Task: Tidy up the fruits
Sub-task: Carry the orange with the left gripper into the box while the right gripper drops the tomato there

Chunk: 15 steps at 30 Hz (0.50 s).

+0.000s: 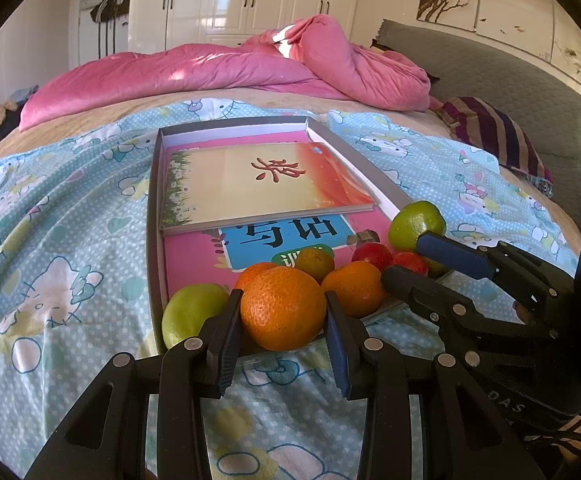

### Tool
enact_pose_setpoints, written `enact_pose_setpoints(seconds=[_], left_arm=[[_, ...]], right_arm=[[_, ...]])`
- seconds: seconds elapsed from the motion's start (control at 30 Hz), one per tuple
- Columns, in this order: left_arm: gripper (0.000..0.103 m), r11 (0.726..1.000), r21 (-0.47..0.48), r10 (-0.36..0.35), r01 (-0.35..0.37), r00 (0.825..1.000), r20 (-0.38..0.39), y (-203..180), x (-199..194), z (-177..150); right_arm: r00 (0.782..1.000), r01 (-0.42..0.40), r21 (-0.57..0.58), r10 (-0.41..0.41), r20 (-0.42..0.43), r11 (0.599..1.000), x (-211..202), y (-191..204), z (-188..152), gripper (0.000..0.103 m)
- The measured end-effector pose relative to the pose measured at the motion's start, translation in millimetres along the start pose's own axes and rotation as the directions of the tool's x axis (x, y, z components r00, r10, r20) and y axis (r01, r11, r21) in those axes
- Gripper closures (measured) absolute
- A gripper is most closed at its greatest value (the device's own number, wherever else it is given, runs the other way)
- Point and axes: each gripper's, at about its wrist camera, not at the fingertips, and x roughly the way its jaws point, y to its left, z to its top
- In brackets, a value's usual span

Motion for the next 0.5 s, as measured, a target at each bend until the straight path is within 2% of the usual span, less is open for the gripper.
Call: enact_pose_setpoints(seconds=[0.27,0.5], left_arm=[[0.063,1.000,-0.006,-0.003,0.003,1.000,0.000,-0.4,-0.4,0.1],[0.059,1.000,-0.017,-0.020,0.020,1.000,-0.001,-0.2,-2.2,0.1]], right_arm=[[0.999,0.012,-0.028,-0.011,0.032,1.000,-9.4,4.2,-0.7,0.044],[0.999,0.023,-0.027,-0.023,0.026,0.999,-10.6,3.4,-1.3,0.041]])
